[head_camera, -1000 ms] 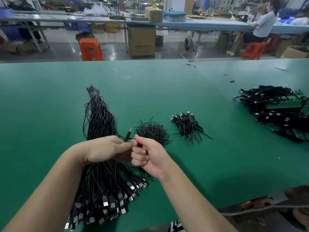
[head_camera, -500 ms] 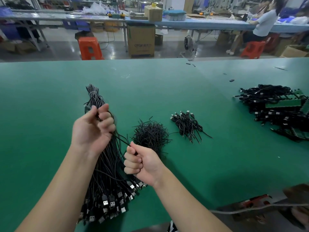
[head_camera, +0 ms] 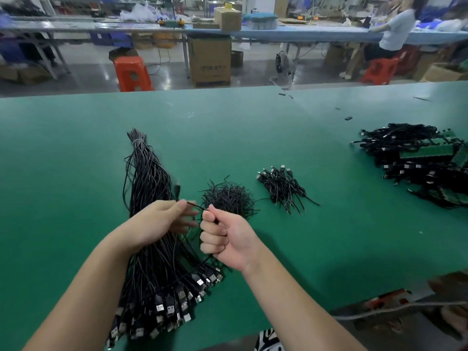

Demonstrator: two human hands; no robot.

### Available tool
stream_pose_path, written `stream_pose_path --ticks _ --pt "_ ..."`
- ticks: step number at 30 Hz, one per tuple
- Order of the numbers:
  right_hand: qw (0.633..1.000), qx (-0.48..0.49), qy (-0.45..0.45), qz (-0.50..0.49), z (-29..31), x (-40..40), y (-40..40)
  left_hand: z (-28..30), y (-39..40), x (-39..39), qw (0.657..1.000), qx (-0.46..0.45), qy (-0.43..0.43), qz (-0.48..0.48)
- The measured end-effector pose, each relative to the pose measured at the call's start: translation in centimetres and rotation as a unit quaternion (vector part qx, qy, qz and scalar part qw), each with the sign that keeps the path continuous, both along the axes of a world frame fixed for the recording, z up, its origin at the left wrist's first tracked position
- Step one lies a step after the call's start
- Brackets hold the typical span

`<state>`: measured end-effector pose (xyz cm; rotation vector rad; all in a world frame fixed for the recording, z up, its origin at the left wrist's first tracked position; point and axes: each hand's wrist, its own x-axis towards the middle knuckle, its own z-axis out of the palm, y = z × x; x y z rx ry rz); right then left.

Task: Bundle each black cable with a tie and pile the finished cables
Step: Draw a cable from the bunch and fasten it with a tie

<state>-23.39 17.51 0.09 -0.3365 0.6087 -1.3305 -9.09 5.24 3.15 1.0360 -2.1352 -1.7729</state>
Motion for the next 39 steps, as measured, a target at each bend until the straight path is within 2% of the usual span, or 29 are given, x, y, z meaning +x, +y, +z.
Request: stream_pose_path --ticks 3,5,6,8,10,11,12,13,14,16,17,18,19,21,24,25,26,28,30,33,36,39 --pt "1.0 0.0 0.016 0.012 0.0 0.6 -0.1 -1.4 0.2 -1.5 0.983 -0.033 0.124 0.133" --pt "0.999 0.002 0.03 0.015 0.2 0.8 -0.2 -1.6 0.2 -2.5 0.956 -0.008 0.207 0.21" --pt "0.999 0.005 0.04 0.014 0.2 0.8 -0.2 -1.4 -0.2 -2.9 0.93 0.03 0.259 0.259" --pt "0.997 0.015 0.072 0.011 0.1 0.7 -0.2 -0.1 -1.5 -2.9 0.846 0.163 0.373 0.345" --pt "0.995 0.026 0.097 0.011 -0.1 0.8 -0.1 1.5 -2.4 -2.4 0.754 0.297 0.458 0.365" --pt "0.995 0.03 0.094 0.01 -0.2 0.8 -0.1 2.0 -2.4 -2.0 0.731 0.341 0.478 0.348" --pt "0.996 0.033 0.081 0.005 -0.3 0.7 -0.1 2.5 -2.3 -1.6 0.732 0.37 0.48 0.312" --pt "0.998 0.036 0.06 -0.003 -0.3 0.5 -0.2 2.9 -2.0 -1.2 0.755 0.383 0.466 0.257" --pt "0.998 0.038 0.038 -0.011 -0.2 0.1 -0.2 3.0 -1.7 -0.8 0.798 0.376 0.433 0.186" --pt "0.999 0.036 0.016 -0.015 0.1 -0.8 -0.1 3.0 -1.1 0.2 0.903 0.295 0.313 0.013" --pt "0.999 0.033 0.02 -0.012 0.3 -1.2 0.0 2.9 -1.0 0.6 0.939 0.234 0.239 -0.082" --pt "0.999 0.032 0.032 -0.008 0.5 -1.5 0.0 2.9 -0.9 0.8 0.957 0.174 0.163 -0.165" --pt "0.998 0.035 0.05 -0.006 0.7 -1.6 0.1 2.9 -0.8 1.0 0.962 0.125 0.091 -0.223" --pt "0.994 0.036 0.1 -0.013 1.1 -1.9 0.2 3.0 -0.7 0.8 0.96 0.056 -0.031 -0.272" --pt "0.981 0.005 0.188 -0.033 1.8 -2.2 0.4 2.8 -0.1 -0.1 0.959 -0.035 -0.168 -0.226" --pt "0.976 -0.007 0.217 -0.037 2.0 -2.1 0.5 2.5 0.1 -0.5 0.968 -0.053 -0.17 -0.179" --pt "0.97 -0.02 0.239 -0.039 2.1 -2.0 0.6 2.1 0.1 -0.9 0.983 -0.05 -0.137 -0.113" --pt "0.962 -0.04 0.268 -0.041 2.5 -1.7 0.6 1.6 0.1 -1.7 0.999 0.002 -0.007 0.037" --pt "0.951 -0.054 0.301 -0.039 2.8 -1.3 0.7 1.5 0.1 -2.5 0.985 0.06 0.106 0.121" --pt "0.911 -0.06 0.406 -0.041 2.7 -0.3 0.7 1.3 1.6 -4.3 0.947 0.113 0.207 0.216" --pt "0.865 -0.055 0.496 -0.048 2.3 1.2 0.6 1.4 3.1 -5.7 0.906 0.17 0.286 0.263" --pt "0.806 -0.039 0.588 -0.049 1.8 0.7 0.8 1.6 3.5 -5.6 0.903 0.192 0.314 0.224"
